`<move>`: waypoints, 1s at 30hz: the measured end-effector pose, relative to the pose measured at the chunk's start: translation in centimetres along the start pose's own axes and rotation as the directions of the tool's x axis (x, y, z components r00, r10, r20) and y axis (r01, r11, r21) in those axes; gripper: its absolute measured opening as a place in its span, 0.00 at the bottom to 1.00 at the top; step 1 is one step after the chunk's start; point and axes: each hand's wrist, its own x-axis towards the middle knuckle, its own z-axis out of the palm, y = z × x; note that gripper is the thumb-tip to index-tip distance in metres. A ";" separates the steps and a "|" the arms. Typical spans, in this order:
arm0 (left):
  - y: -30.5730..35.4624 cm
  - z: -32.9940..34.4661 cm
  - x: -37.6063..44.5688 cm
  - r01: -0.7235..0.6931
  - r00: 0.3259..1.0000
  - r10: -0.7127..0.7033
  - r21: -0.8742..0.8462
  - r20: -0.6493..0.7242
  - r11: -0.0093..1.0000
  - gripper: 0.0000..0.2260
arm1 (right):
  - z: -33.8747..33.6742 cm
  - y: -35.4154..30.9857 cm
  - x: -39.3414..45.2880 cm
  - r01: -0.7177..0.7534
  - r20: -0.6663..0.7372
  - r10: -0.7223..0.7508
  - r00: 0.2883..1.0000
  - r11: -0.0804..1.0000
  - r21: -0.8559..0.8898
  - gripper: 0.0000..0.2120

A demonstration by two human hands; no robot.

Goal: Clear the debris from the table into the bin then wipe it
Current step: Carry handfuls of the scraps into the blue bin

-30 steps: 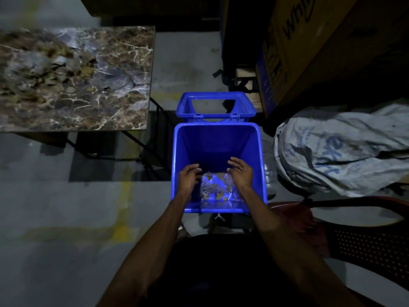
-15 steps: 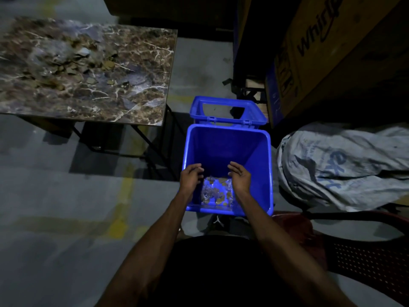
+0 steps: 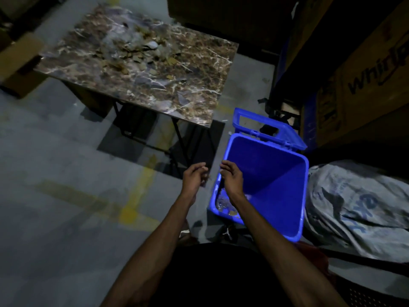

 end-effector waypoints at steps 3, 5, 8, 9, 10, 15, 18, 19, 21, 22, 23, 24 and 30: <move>1.3 -3.7 0.0 -0.029 0.998 0.028 -0.025 -0.053 0.999 0.10 | 4.8 -0.8 -0.6 0.045 0.082 -0.042 0.996 0.999 -0.028 0.17; 2.1 -6.0 -0.1 -0.050 0.995 0.045 -0.054 -0.092 0.997 0.09 | 7.6 -1.5 -1.0 0.070 0.147 -0.063 0.987 0.996 -0.047 0.17; 3.2 -9.2 0.0 -0.083 0.983 0.062 -0.114 -0.175 0.990 0.09 | 11.1 -2.7 -1.4 0.143 0.243 -0.112 0.964 0.983 -0.115 0.16; 3.6 -10.0 0.1 -0.095 0.978 0.067 -0.133 -0.199 0.987 0.09 | 12.1 -3.1 -1.5 0.179 0.271 -0.137 0.953 0.974 -0.136 0.16; 4.0 -10.8 0.3 -0.106 0.973 0.071 -0.150 -0.221 0.983 0.09 | 13.0 -3.5 -1.5 0.204 0.294 -0.153 0.943 0.968 -0.149 0.16; 5.8 -13.9 1.2 -0.146 0.944 0.079 -0.191 -0.320 0.971 0.09 | 16.7 -4.0 -0.8 0.240 0.396 -0.155 0.905 0.955 -0.175 0.15; 6.8 -15.5 2.4 -0.157 0.929 0.083 -0.181 -0.361 0.971 0.09 | 18.8 -3.7 0.4 0.225 0.426 -0.132 0.895 0.958 -0.178 0.15; 7.2 -15.9 2.8 -0.157 0.925 0.082 -0.174 -0.372 0.972 0.09 | 19.5 -3.8 0.9 0.217 0.435 -0.119 0.892 0.959 -0.183 0.15; 8.3 -16.7 4.1 -0.159 0.912 0.082 -0.161 -0.402 0.974 0.09 | 21.2 -4.1 2.3 0.211 0.457 -0.105 0.883 0.959 -0.187 0.15; 8.9 -17.0 4.9 -0.161 0.907 0.085 -0.152 -0.413 0.975 0.09 | 22.1 -4.3 3.2 0.218 0.474 -0.107 0.874 0.959 -0.184 0.15; 9.7 -17.3 5.8 -0.165 0.903 0.091 -0.145 -0.421 0.976 0.09 | 23.0 -4.6 4.2 0.227 0.493 -0.109 0.863 0.956 -0.186 0.14; 10.6 -17.5 6.7 -0.168 0.898 0.097 -0.130 -0.429 0.977 0.09 | 24.0 -4.9 5.3 0.230 0.511 -0.107 0.853 0.956 -0.184 0.14; 17.2 -17.0 13.1 -0.156 0.883 0.120 -0.043 -0.453 0.987 0.09 | 28.9 -8.0 12.5 0.133 0.499 -0.037 0.866 0.978 -0.158 0.13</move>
